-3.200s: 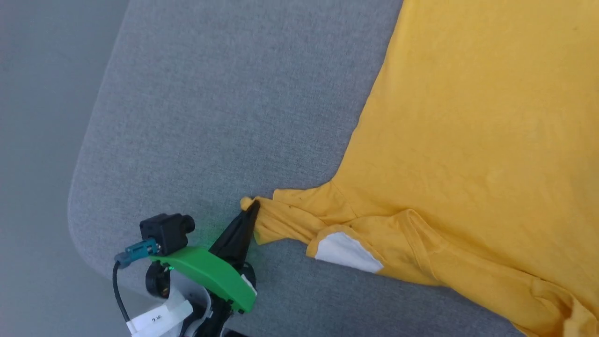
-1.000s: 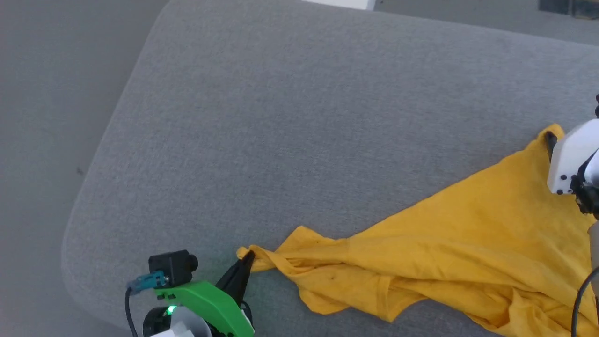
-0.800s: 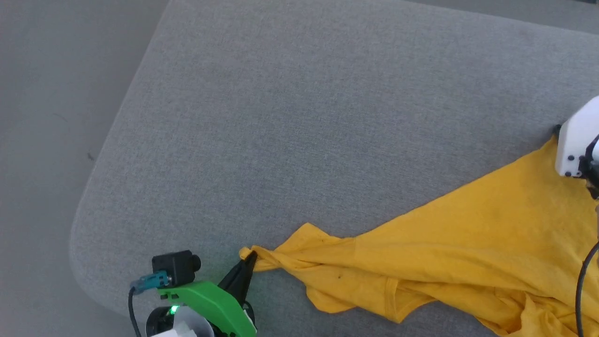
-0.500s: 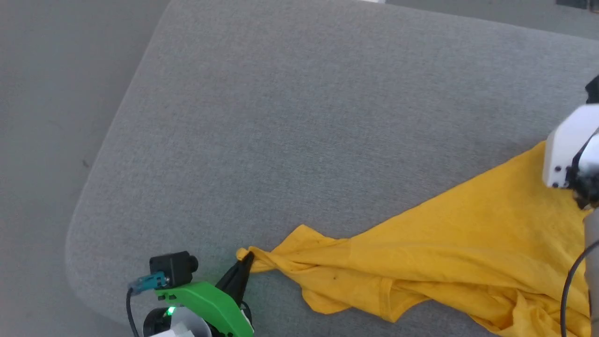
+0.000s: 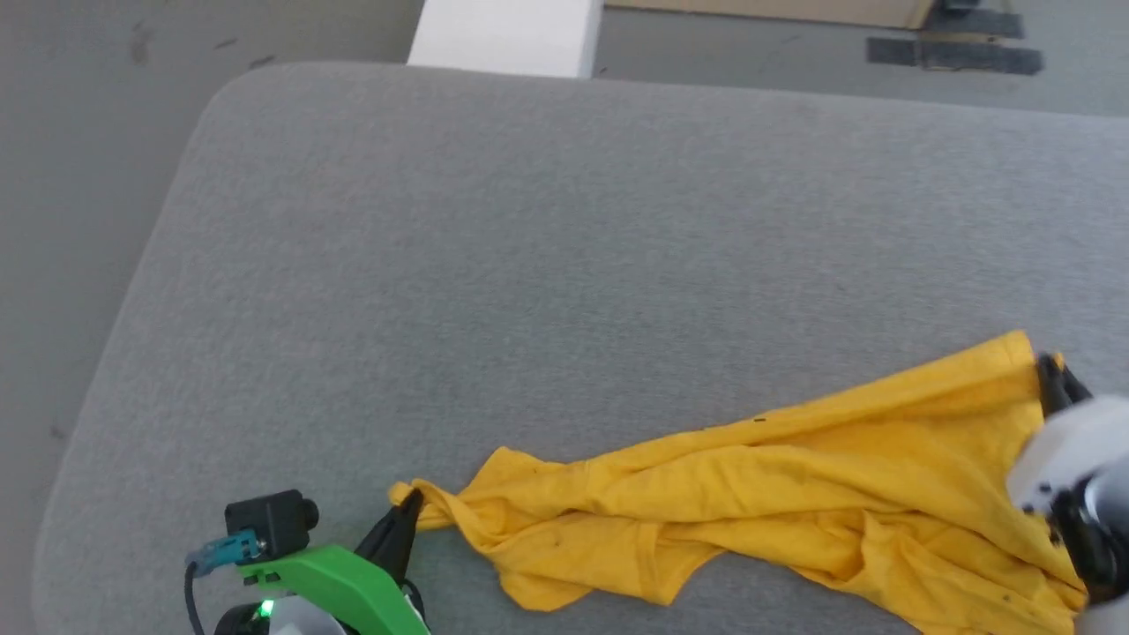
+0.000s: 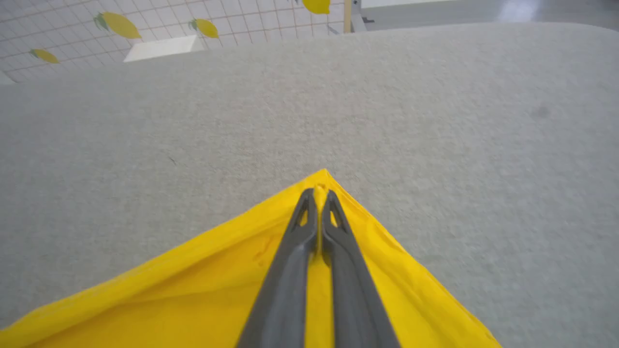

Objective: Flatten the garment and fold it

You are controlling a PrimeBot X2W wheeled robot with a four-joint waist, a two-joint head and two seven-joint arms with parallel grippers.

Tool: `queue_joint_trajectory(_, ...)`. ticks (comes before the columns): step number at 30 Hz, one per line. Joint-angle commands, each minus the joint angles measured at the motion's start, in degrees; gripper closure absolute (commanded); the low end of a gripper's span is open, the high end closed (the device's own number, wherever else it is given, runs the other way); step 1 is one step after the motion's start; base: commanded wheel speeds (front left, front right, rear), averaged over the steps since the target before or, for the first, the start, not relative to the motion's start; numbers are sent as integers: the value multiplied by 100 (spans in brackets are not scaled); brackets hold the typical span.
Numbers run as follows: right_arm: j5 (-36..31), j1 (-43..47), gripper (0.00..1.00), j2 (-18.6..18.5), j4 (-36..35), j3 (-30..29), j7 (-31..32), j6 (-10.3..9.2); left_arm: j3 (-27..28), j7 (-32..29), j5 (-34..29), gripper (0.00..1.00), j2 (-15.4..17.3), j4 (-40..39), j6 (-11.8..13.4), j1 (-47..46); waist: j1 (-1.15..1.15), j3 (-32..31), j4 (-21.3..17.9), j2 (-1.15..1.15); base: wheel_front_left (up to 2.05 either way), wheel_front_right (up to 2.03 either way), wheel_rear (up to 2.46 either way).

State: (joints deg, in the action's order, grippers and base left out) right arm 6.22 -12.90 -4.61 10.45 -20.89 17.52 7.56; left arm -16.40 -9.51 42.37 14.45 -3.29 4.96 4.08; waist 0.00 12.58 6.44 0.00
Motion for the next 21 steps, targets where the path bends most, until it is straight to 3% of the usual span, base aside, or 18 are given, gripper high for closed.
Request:
queue_joint_trajectory(1, 48, 260, 100, 41, -181, -130, -70, -8, 33, -9, 5, 100, 48, -51, 48, 80, 0, -372, -473, 0, 0, 0, 0)
queue_joint_trajectory(7, 333, 1087, 100, 164, -679, -577, -10, -8, 64, -27, 0, 100, 101, -169, 137, 204, 0, -475, -735, 0, 0, 0, 0)
queue_joint_trajectory(13, 782, 1599, 100, 171, -753, -684, 75, -8, 93, 32, -54, 100, 172, -234, 141, 192, 0, -520, -879, 0, 0, 0, 0)
queue_joint_trajectory(17, 710, 1584, 100, 172, -1065, -649, 112, -8, 148, 167, -184, 100, 304, -342, 40, -44, 0, -537, -927, 0, 0, 0, 0)
queue_joint_trajectory(21, 327, 1252, 100, 153, -1802, -443, 467, -8, 187, 72, -343, 100, 592, -499, -158, -658, 0, -450, -961, 0, 0, 0, 0)
